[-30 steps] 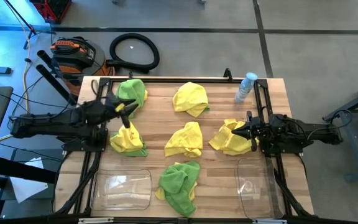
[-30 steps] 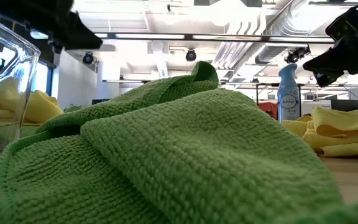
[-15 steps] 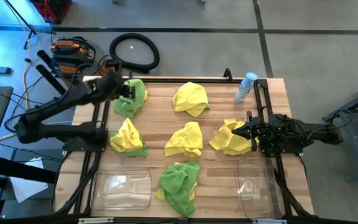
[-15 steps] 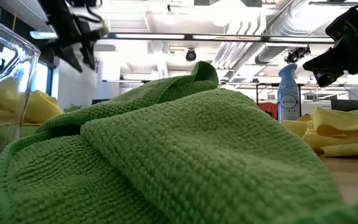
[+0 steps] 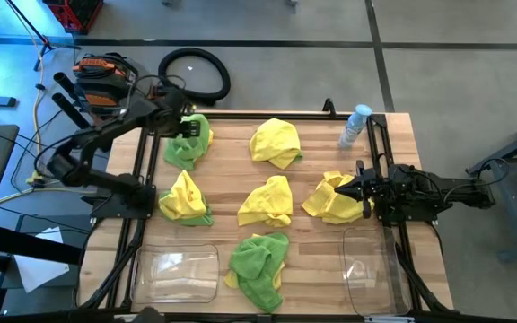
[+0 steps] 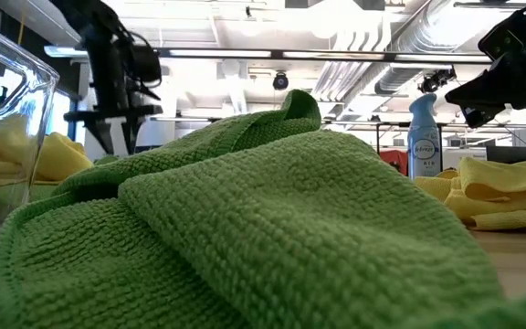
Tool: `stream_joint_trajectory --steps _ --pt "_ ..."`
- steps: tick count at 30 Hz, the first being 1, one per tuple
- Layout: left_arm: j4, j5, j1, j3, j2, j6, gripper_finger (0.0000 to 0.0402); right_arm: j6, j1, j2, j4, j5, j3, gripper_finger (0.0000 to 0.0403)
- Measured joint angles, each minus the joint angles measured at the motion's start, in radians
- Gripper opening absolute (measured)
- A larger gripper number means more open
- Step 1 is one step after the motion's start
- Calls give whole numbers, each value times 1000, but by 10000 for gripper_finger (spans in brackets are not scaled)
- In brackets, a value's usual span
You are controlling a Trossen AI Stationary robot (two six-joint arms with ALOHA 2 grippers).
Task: Sort microfiber towel by color & place in baskets
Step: Put the top left green microfiber towel into the left transparent bin
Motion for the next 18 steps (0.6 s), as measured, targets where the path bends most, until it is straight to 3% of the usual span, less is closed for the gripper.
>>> stream_joint_trajectory --steps 7,10,13,18 --pt "-16 0 -1 0 118 -22 165 0 0 0 0 0 0 0" --pt "-16 -3 -13 0 130 -50 110 0 0 0 0 0 0 0" --pt "-17 -2 -26 0 117 -60 29 0 0 0 0 0 0 0" --pt "-38 -3 -69 0 27 -99 6 0 0 0 0 0 0 0"
